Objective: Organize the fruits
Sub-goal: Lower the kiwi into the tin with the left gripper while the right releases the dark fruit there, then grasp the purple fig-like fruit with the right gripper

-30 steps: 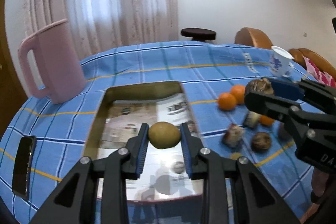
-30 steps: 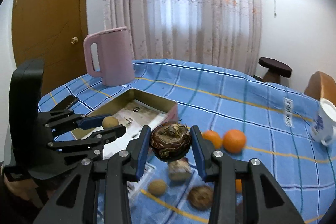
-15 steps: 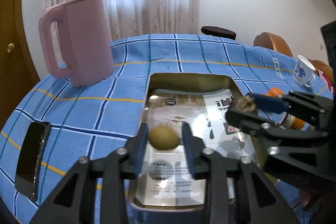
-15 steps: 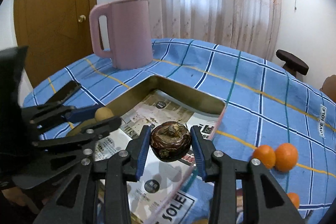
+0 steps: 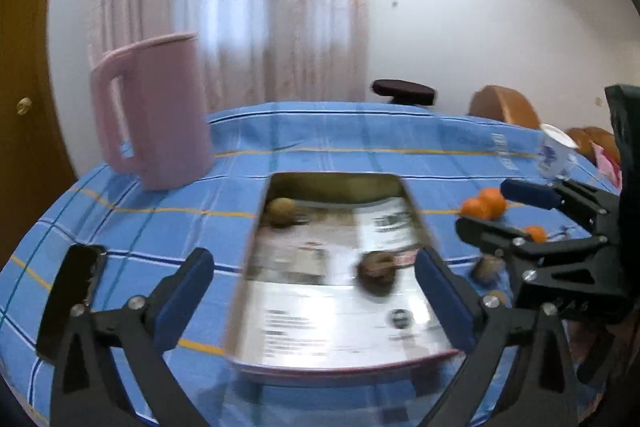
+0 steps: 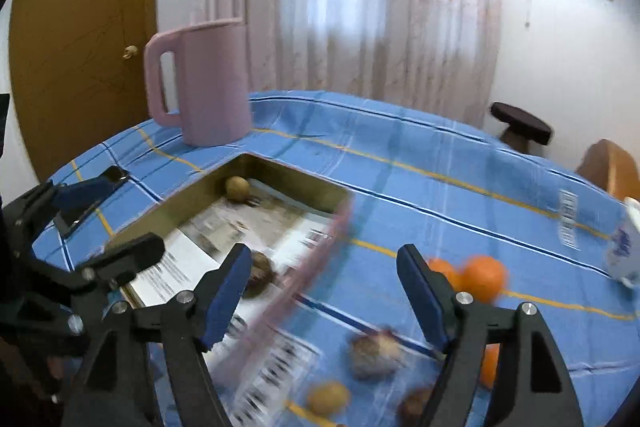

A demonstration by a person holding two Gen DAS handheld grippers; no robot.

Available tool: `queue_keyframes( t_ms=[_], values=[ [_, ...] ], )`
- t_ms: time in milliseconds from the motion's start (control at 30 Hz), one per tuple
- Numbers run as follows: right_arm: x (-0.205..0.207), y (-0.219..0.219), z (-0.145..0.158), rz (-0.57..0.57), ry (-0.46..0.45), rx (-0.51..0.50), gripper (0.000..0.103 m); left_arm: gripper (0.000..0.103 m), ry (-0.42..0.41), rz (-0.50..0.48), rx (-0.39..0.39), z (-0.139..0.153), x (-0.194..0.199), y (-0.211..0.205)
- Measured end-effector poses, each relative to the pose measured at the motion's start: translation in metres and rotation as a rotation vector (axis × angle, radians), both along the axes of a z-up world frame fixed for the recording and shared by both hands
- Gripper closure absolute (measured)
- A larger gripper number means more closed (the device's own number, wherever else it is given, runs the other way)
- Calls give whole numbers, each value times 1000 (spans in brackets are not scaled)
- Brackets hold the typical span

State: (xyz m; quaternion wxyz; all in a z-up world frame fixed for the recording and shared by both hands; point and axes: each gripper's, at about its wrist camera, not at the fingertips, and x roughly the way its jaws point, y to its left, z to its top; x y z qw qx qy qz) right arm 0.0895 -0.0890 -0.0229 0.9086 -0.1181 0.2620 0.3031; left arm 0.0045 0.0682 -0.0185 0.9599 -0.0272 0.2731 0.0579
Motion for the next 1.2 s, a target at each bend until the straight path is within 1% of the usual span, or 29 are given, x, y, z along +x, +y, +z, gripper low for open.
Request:
queue_keyframes(
  t_ms=[167, 267, 333, 400, 433, 500, 533, 600, 667, 733, 800, 867, 933, 967, 1000, 1033, 1100, 1133, 1167, 1200],
  values=[
    [-12, -69, 5, -125, -30, 0, 27, 1, 2, -95, 18, 2, 2, -43],
    [-17, -99, 1, -196, -32, -2, 27, 2, 15, -155, 26, -1, 3, -70],
    [-18, -113, -4, -234, -24, -2, 27, 8, 40, -195, 42, -7, 6, -90],
    [-17, -127, -12, -267, -5, 14, 27, 27, 79, -239, 45, -15, 9, -108],
    [-17, -132, -15, -275, 7, 25, 27, 31, 97, -262, 39, -18, 10, -114],
    [-15, -140, -23, -290, 20, 38, 27, 32, 136, -303, 25, -26, 12, -128],
    [-13, -143, -25, -294, 25, 41, 27, 31, 155, -310, 26, -30, 14, -132],
    [-12, -144, -25, -293, 33, 59, 27, 33, 193, -294, 36, -38, 20, -136],
    [-14, -147, -23, -293, 21, 66, 27, 34, 197, -283, 45, -40, 23, -136],
    [-14, -147, -25, -290, 28, 62, 27, 34, 200, -283, 30, -39, 24, -136],
    [-11, -148, -27, -289, 48, 67, 27, 34, 196, -269, 53, -41, 27, -138],
    [-5, -148, -29, -300, 68, 61, 27, 35, 214, -259, 93, -43, 32, -142],
    [0, -147, -33, -301, 96, 52, 27, 47, 229, -266, 102, -45, 35, -144],
    [3, -146, -35, -293, 116, 47, 27, 55, 235, -264, 113, -46, 35, -144],
    [6, -145, -37, -283, 137, 41, 27, 58, 239, -255, 133, -47, 34, -143],
    [9, -144, -41, -275, 164, 35, 27, 61, 237, -248, 136, -47, 34, -142],
    [16, -145, -47, -258, 219, 40, 28, 73, 236, -233, 139, -46, 34, -138],
    [18, -145, -48, -243, 238, 47, 42, 75, 236, -228, 140, -46, 34, -136],
    [21, -145, -52, -242, 263, 44, 48, 79, 233, -230, 125, -45, 34, -133],
    [22, -145, -52, -241, 268, 47, 48, 82, 233, -231, 111, -44, 34, -129]
  ],
)
